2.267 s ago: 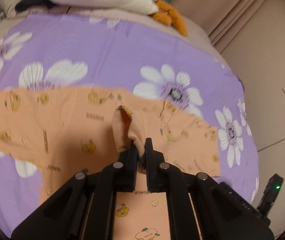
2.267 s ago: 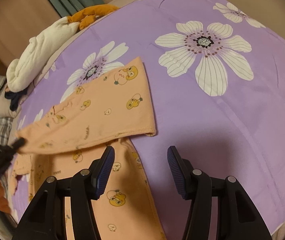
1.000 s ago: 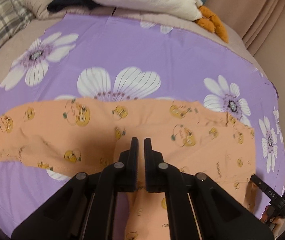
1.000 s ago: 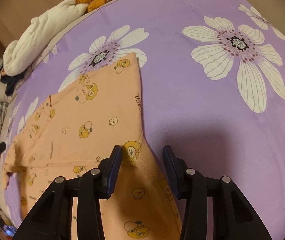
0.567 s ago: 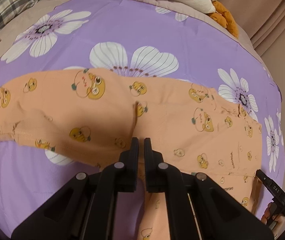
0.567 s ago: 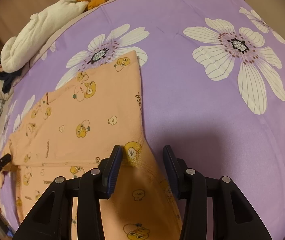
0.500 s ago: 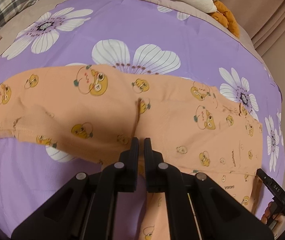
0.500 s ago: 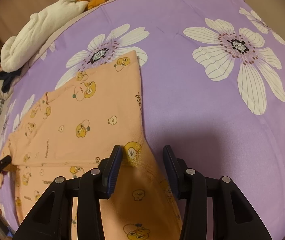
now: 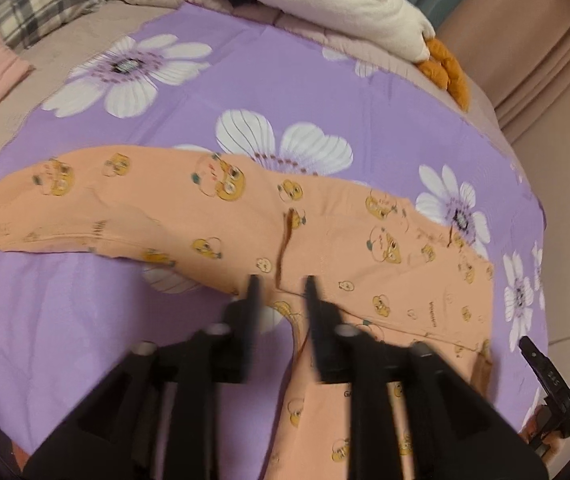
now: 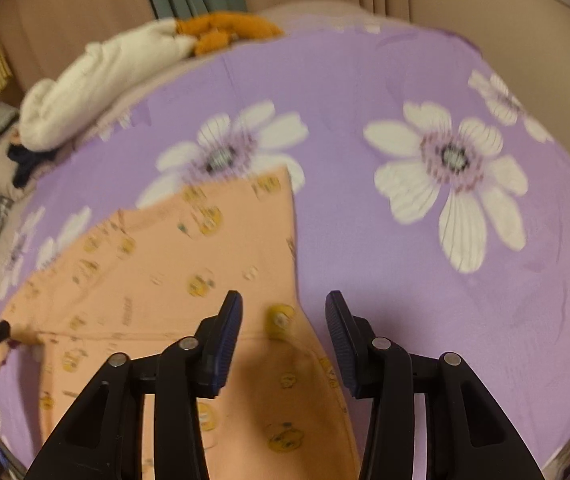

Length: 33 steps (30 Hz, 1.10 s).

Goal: Fold small clothes

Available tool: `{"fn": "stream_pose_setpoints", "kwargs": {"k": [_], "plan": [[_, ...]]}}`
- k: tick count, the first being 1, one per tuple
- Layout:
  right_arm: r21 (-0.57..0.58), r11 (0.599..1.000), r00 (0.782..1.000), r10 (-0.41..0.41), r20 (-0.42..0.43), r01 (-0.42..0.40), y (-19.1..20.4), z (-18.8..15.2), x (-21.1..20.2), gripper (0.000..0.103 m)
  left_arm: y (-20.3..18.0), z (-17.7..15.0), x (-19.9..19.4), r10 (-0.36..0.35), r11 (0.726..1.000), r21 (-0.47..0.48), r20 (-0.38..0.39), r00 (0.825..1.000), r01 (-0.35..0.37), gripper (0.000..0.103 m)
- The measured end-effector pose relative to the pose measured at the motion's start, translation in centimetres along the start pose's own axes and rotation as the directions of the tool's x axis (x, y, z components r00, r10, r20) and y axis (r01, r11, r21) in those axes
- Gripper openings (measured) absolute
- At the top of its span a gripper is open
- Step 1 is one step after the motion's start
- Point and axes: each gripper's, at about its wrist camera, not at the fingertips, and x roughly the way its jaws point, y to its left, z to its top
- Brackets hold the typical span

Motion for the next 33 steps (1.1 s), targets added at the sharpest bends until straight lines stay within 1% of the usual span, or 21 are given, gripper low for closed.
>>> {"fn": "stream_pose_setpoints", "kwargs": {"k": [1,3,5,6,7,8,9,10,12,14,15,19,24,26,27,28,29,30,32,33], "plan": [[-0.003,1.000,1.000,0.010,0.015,-0.010,0.3,0.0,-0.7,0.045,0.2,0.0,-0.8,0.002,1.000,-0.006,0.020,1.000,-0.002,0.048],[-0.009,1.000,0.998,0.029,0.051,-0.029,0.8,0.2,-2.5,0.047,0.5,-0.2,-2.4,0.016,1.000,-0.008,0.063,0.998,-0.016,0.055],[-0.011,0.999,0.995,0.049,0.087,-0.048,1.2,0.1,-4.0,0.057,0.9,-0.5,-3.8,0.040,0.999,-0.012,0.094,0.995,-0.039,0.061],[-0.011,0.998,0.993,0.059,0.105,-0.059,1.3,0.0,-4.7,0.065,1.2,-0.7,-4.3,0.048,0.999,-0.018,0.105,0.993,-0.047,0.072],[-0.010,0.997,0.990,0.072,0.125,-0.071,1.4,-0.1,-5.4,0.070,1.5,-0.9,-4.8,0.055,0.998,-0.025,0.121,0.991,-0.052,0.081],[-0.010,0.997,0.988,0.079,0.135,-0.079,1.4,-0.2,-5.8,0.071,1.9,-1.1,-5.3,0.062,0.998,-0.034,0.141,0.988,-0.058,0.086],[-0.010,0.996,0.985,0.088,0.145,-0.088,1.4,-0.2,-6.2,0.075,2.5,-1.3,-5.9,0.076,0.997,-0.047,0.162,0.984,-0.069,0.093],[-0.007,0.995,0.983,0.096,0.158,-0.096,1.4,-0.4,-6.6,0.080,3.1,-1.5,-6.2,0.095,0.994,-0.064,0.180,0.979,-0.085,0.097],[-0.004,0.995,0.979,0.102,0.175,-0.103,1.6,-0.8,-7.1,0.086,4.4,-1.7,-6.5,0.132,0.988,-0.109,0.200,0.971,-0.112,0.099],[-0.005,0.994,0.976,0.105,0.190,-0.106,1.6,-1.1,-7.6,0.093,6.2,-1.8,-6.2,0.176,0.973,-0.182,0.188,0.966,-0.142,0.099],[-0.005,0.995,0.975,0.102,0.196,-0.103,1.7,-1.2,-7.8,0.097,6.7,-1.9,-6.0,0.184,0.968,-0.207,0.181,0.966,-0.145,0.099],[-0.010,0.997,0.976,0.071,0.208,-0.071,2.1,-1.5,-8.1,0.097,8.9,-1.9,-5.3,0.188,0.949,-0.286,0.163,0.969,-0.136,0.099],[-0.017,0.998,0.979,0.058,0.198,-0.056,2.3,-2.0,-8.2,0.097,12.3,-1.2,-5.1,0.230,0.908,-0.391,0.174,0.957,-0.148,0.099],[-0.013,0.999,0.980,0.045,0.192,-0.044,2.4,-2.1,-8.1,0.097,14.2,-0.9,-5.0,0.250,0.884,-0.443,0.176,0.952,-0.150,0.097],[-0.011,0.999,0.981,0.042,0.192,-0.040,2.4,-2.2,-8.1,0.097,15.1,-0.7,-4.9,0.267,0.871,-0.466,0.183,0.946,-0.155,0.095],[-0.008,0.999,0.981,0.038,0.191,-0.037,2.4,-2.2,-8.0,0.097,15.9,-0.6,-4.9,0.293,0.854,-0.491,0.186,0.938,-0.170,0.090],[-0.006,0.999,0.982,0.035,0.188,-0.035,2.5,-2.3,-7.9,0.097,16.6,-0.5,-4.9,0.309,0.841,-0.510,0.184,0.933,-0.178,0.088],[-0.006,0.999,0.982,0.034,0.183,-0.034,2.6,-2.3,-7.7,0.097,17.5,-0.4,-4.7,0.318,0.826,-0.533,0.177,0.931,-0.181,0.086],[-0.013,0.999,0.986,0.033,0.166,-0.031,3.0,-2.3,-7.3,0.097,19.4,-0.3,-4.3,0.310,0.798,-0.581,0.166,0.936,-0.161,0.084],[-0.019,0.999,0.987,0.033,0.160,-0.031,3.2,-2.3,-7.2,0.097,20.3,-0.4,-4.1,0.307,0.782,-0.605,0.161,0.938,-0.152,0.081]]}}
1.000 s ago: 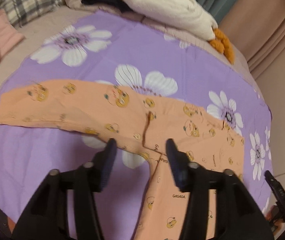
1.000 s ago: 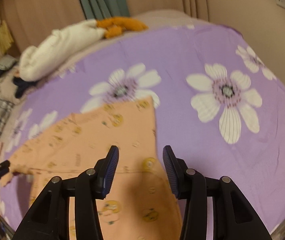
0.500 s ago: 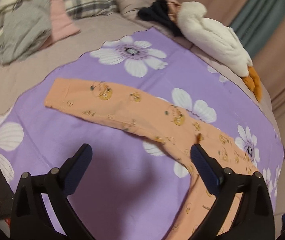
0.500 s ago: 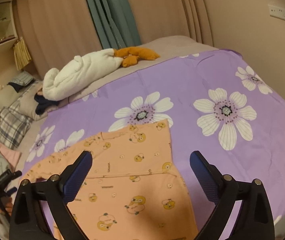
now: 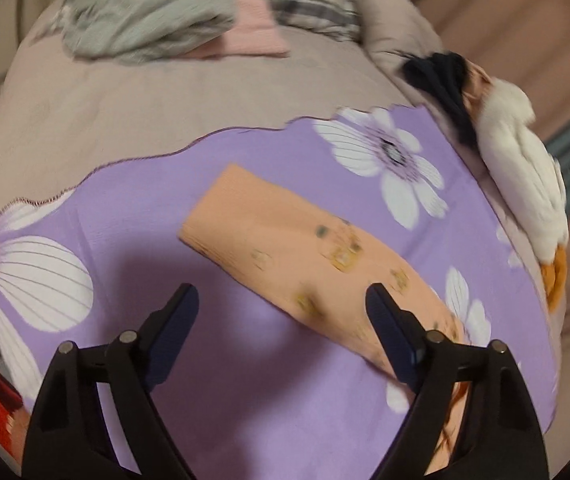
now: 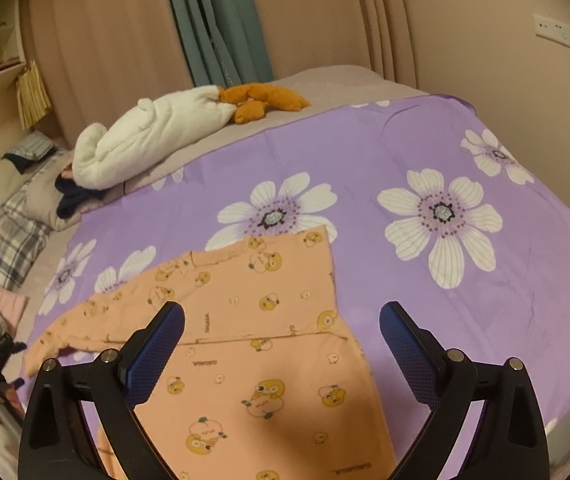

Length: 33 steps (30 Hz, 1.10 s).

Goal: Fold small clothes

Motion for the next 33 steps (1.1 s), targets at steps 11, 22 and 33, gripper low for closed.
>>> {"fn": "stream_pose_setpoints", "kwargs": {"k": [11,22,33], "plan": [[-0.051,0.999,1.000,-0.002,-0.011,0.001,2.0,-0.3,0.5,0.097,3.5,2.2,2.5,0.002,0.992,-0.130,-0.004,1.000,-0.003,0.062],[-0.068,0.997,0.999,0.025,-0.036,-0.027,3.0,-0.6,1.1,0.097,0.5,2.3,2.3,0.017,1.000,-0.004,0.042,0.999,-0.017,0.005],[-0.053,0.998,0.999,0.040,-0.006,-0.040,2.8,-0.6,0.3,0.097,-8.7,-1.6,-3.3,-0.201,0.950,0.256,0.064,0.977,0.179,0.005]]}}
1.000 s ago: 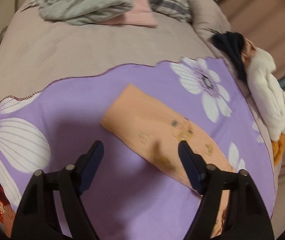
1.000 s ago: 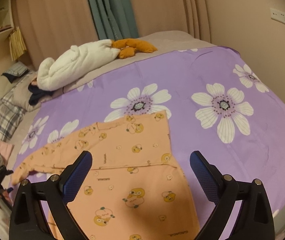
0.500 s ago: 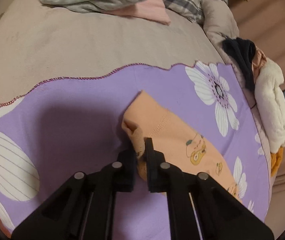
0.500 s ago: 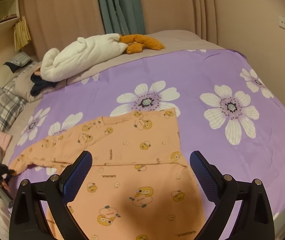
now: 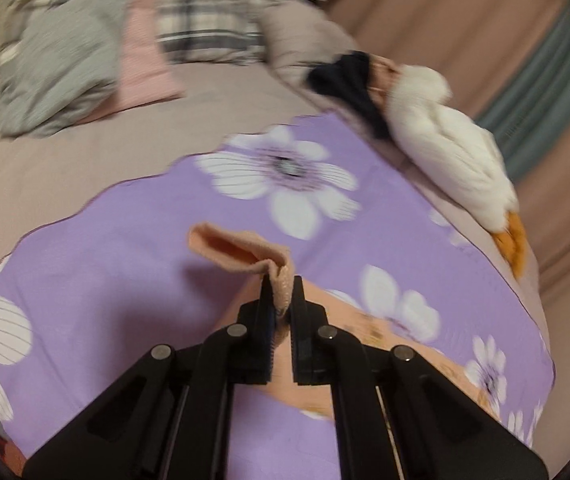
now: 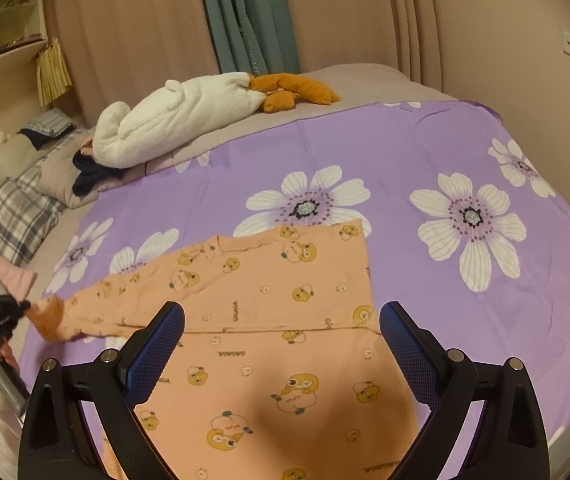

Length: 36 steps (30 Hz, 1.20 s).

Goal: Fold small clothes
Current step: 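Grasp the other sleeve cuff with the left gripper and fold it across the body, then open the left gripper and release the folded sleeve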

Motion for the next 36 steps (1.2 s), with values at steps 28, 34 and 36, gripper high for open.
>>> {"fn": "stream_pose_setpoints", "kwargs": {"k": [28,34,36], "plan": [[0.077,0.997,0.999,0.015,-0.045,-0.012,-2.2,-1.4,0.9,0.097,-9.9,-12.4,6.4,-0.180,0.898,0.283,-0.461,0.869,0.337,0.040],[0.076,0.997,0.998,0.030,-0.050,-0.026,-1.9,-1.5,1.2,0.097,-10.9,-11.0,4.3,-0.224,0.876,0.316,-0.405,0.887,0.365,0.045],[0.074,0.997,0.998,0.038,-0.055,-0.033,-1.7,-1.5,1.3,0.097,-10.7,-10.5,3.8,-0.248,0.878,0.292,-0.401,0.882,0.380,0.045]]}}
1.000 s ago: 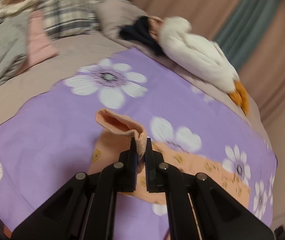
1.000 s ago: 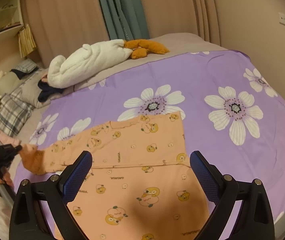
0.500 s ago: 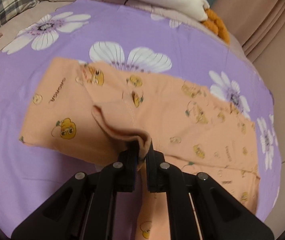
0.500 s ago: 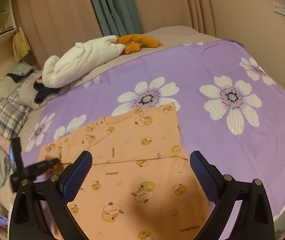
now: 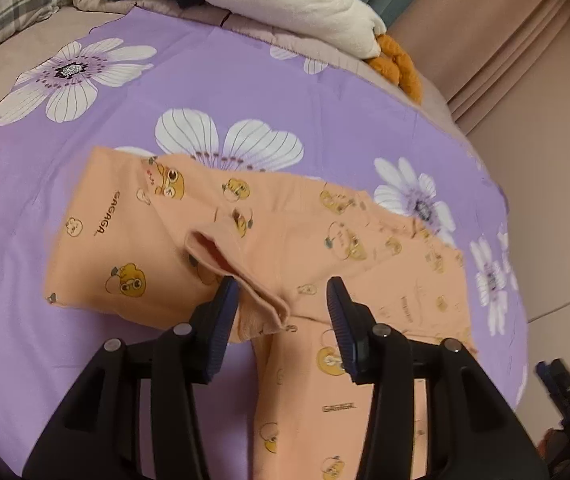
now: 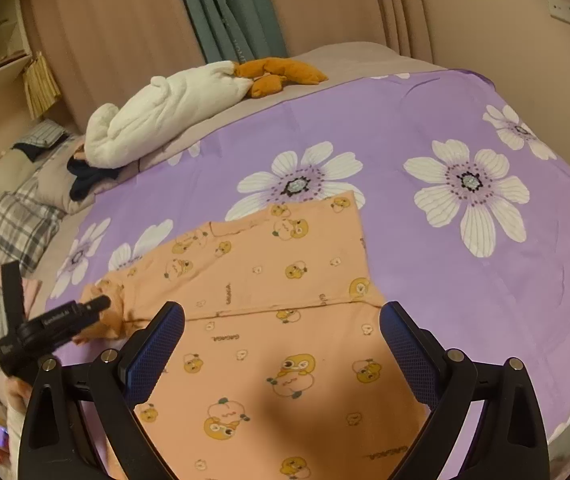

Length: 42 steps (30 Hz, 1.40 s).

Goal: Fold small clothes
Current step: 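Open the left gripper and release the folded sleeve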

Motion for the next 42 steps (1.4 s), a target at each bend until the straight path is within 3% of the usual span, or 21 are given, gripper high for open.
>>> {"fn": "stream_pose_setpoints", "kwargs": {"k": [6,10,14,18,20,24,28,31,34,42], "plan": [[-0.048,0.999,0.999,0.018,-0.028,-0.020,1.7,-0.2,1.0,0.097,0.1,1.2,-2.1,-0.129,0.991,-0.032,0.044,0.991,0.131,0.046],[-0.061,0.997,0.999,0.040,-0.034,-0.042,2.6,-0.5,1.2,0.097,-1.1,2.1,-2.1,-0.086,0.996,0.017,0.043,0.995,0.086,0.046],[-0.067,0.997,0.998,0.031,-0.055,-0.035,2.7,-0.8,1.7,0.097,-0.8,2.0,-1.8,-0.075,0.997,-0.024,0.020,0.997,0.076,0.046],[-0.071,0.997,0.998,0.014,-0.063,-0.019,2.6,-1.0,2.0,0.097,0.4,1.3,-1.1,0.046,0.998,-0.046,-0.001,0.999,-0.046,0.046],[-0.066,0.998,0.998,0.015,-0.065,-0.019,2.4,-1.1,2.0,0.097,0.9,0.9,-0.3,0.071,0.996,-0.059,-0.028,0.997,-0.072,0.046],[-0.063,0.998,0.998,0.001,-0.066,-0.005,2.1,-1.1,2.0,0.097,1.3,0.5,1.9,0.036,0.995,-0.090,-0.071,0.997,-0.043,0.045],[-0.044,0.999,0.998,-0.015,-0.064,0.012,1.3,-1.1,1.9,0.097,0.3,1.1,3.8,0.047,0.997,-0.058,-0.090,0.995,-0.052,0.044],[-0.040,0.999,0.997,-0.026,-0.070,0.024,1.0,-1.0,2.2,0.097,-0.4,1.5,4.2,0.006,0.999,-0.053,-0.082,0.997,-0.011,0.044],[-0.042,0.999,0.996,-0.023,-0.087,0.019,1.1,-1.0,2.9,0.097,-0.8,1.9,3.8,-0.043,0.998,-0.042,-0.067,0.997,0.040,0.046],[-0.123,0.989,0.987,0.063,-0.148,-0.081,4.8,-0.8,5.6,0.097,1.1,2.4,-1.5,-0.002,0.998,-0.059,0.027,1.000,0.004,0.046]]}}
